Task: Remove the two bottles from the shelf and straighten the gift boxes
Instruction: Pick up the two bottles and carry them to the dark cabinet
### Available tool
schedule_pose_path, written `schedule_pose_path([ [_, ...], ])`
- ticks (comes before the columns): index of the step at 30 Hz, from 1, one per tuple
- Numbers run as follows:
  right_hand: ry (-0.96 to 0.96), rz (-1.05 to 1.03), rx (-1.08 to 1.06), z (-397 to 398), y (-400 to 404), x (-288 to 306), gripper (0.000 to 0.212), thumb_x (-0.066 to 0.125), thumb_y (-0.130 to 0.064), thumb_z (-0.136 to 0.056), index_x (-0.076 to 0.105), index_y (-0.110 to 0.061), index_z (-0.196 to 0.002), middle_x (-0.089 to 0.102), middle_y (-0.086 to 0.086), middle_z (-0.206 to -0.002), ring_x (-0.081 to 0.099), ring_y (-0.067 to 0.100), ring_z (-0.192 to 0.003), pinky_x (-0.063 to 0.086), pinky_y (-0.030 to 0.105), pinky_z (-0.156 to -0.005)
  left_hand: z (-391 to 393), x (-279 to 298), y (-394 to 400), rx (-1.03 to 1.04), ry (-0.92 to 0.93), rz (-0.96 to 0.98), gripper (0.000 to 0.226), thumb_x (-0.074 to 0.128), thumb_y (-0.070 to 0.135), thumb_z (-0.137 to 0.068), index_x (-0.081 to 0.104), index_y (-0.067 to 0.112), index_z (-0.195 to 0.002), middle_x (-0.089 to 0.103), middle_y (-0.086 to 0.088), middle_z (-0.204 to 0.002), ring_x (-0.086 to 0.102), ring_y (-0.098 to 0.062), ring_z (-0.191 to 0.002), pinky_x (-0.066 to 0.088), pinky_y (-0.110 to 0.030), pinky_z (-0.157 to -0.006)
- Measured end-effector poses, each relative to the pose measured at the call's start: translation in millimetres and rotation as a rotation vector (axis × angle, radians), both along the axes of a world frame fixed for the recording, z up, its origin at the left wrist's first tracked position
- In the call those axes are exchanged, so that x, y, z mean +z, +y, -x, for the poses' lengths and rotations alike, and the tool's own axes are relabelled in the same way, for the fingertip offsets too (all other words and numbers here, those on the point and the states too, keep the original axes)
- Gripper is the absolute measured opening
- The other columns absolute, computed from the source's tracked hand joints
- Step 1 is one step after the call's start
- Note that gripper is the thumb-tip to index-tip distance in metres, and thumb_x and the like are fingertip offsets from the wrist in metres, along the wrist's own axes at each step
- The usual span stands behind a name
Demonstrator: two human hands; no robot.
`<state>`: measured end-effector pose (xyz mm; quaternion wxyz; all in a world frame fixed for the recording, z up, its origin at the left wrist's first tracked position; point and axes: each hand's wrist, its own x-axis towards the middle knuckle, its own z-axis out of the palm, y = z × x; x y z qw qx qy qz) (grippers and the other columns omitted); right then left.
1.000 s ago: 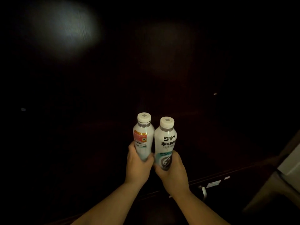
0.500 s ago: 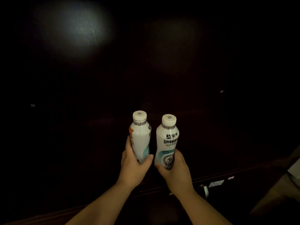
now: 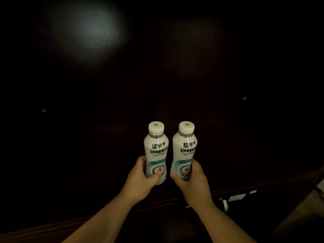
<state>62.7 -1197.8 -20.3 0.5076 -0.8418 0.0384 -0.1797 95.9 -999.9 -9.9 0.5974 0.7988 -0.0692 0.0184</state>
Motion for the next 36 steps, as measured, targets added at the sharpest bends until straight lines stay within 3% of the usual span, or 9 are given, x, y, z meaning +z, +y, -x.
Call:
schedule_pose_path([
  [6, 0.027, -0.005, 0.022, 1.2, -1.4, 0.1, 0.071, 0.086, -0.035, -0.074, 0.048, -0.033, -0.133, 0.060, -0.012, -0.120, 0.061, 0.000, -0.104, 0.049, 0.016, -0.080, 6.6, 0.2, -6.5, 0.046, -0.056, -0.073, 0.071, 0.084, 0.039, -0.072, 0.045, 0.029, -0.131, 0.052, 0.012, -0.123, 0.060, -0.005, -0.110, 0.050, -0.019, -0.085],
  [11, 0.027, -0.013, 0.038, 2.3, -3.3, -0.1, 0.074, 0.087, -0.035, -0.072, 0.047, -0.034, -0.135, 0.059, -0.012, -0.123, 0.060, 0.001, -0.109, 0.050, 0.019, -0.084, 9.2, 2.7, -8.1, 0.039, -0.083, -0.087, 0.071, 0.085, 0.044, -0.068, 0.048, 0.029, -0.127, 0.056, 0.009, -0.122, 0.061, -0.001, -0.106, 0.051, -0.017, -0.083],
  [16, 0.024, -0.018, 0.073, 4.5, -3.0, 0.9, 0.063, 0.082, -0.049, -0.068, 0.043, -0.063, -0.115, 0.060, -0.018, -0.118, 0.061, -0.005, -0.104, 0.051, 0.018, -0.079, 14.9, 2.6, -10.1, 0.038, -0.105, -0.074, 0.060, 0.086, 0.043, -0.068, 0.050, 0.039, -0.117, 0.058, 0.010, -0.118, 0.061, 0.008, -0.101, 0.052, -0.009, -0.075],
  [20, 0.000, -0.004, 0.081, 4.5, -3.9, 0.7, 0.065, 0.082, -0.047, -0.069, 0.039, -0.074, -0.109, 0.059, -0.021, -0.117, 0.059, -0.009, -0.104, 0.050, 0.015, -0.077, 17.9, 2.1, -13.2, 0.064, -0.117, -0.066, 0.061, 0.087, 0.042, -0.069, 0.051, 0.038, -0.118, 0.060, 0.009, -0.118, 0.064, 0.002, -0.101, 0.055, -0.017, -0.077],
  [24, 0.007, -0.022, 0.094, 4.5, -4.1, 0.0, 0.064, 0.083, -0.047, -0.069, 0.045, -0.061, -0.118, 0.061, -0.018, -0.120, 0.062, -0.005, -0.105, 0.055, 0.021, -0.082, 18.9, 3.6, -14.3, 0.077, -0.138, -0.087, 0.064, 0.088, 0.039, -0.068, 0.051, 0.038, -0.120, 0.059, 0.011, -0.116, 0.062, 0.005, -0.100, 0.054, -0.014, -0.075],
  [27, 0.022, -0.028, 0.087, 4.7, -5.7, -1.2, 0.070, 0.084, -0.045, -0.069, 0.045, -0.049, -0.127, 0.062, -0.019, -0.118, 0.061, -0.011, -0.103, 0.052, 0.014, -0.077, 19.7, 2.3, -13.4, 0.072, -0.111, -0.086, 0.070, 0.089, 0.040, -0.066, 0.051, 0.031, -0.124, 0.060, 0.013, -0.116, 0.059, 0.012, -0.100, 0.052, -0.009, -0.071],
  [30, 0.034, -0.035, 0.093, 3.6, -6.9, -1.6, 0.070, 0.086, -0.040, -0.069, 0.049, -0.040, -0.128, 0.064, -0.016, -0.118, 0.063, -0.008, -0.103, 0.055, 0.018, -0.080, 21.8, 2.0, -13.2, 0.066, -0.098, -0.096, 0.071, 0.089, 0.042, -0.064, 0.051, 0.031, -0.123, 0.062, 0.012, -0.116, 0.060, 0.012, -0.101, 0.053, -0.010, -0.071],
  [36, 0.045, -0.045, 0.095, 5.3, -7.0, -0.6, 0.073, 0.086, -0.036, -0.069, 0.049, -0.034, -0.132, 0.064, -0.016, -0.116, 0.061, -0.012, -0.101, 0.052, 0.013, -0.075, 25.0, 0.7, -12.3, 0.051, -0.094, -0.114, 0.068, 0.090, 0.039, -0.064, 0.051, 0.033, -0.120, 0.063, 0.013, -0.114, 0.059, 0.014, -0.101, 0.051, -0.006, -0.071],
])
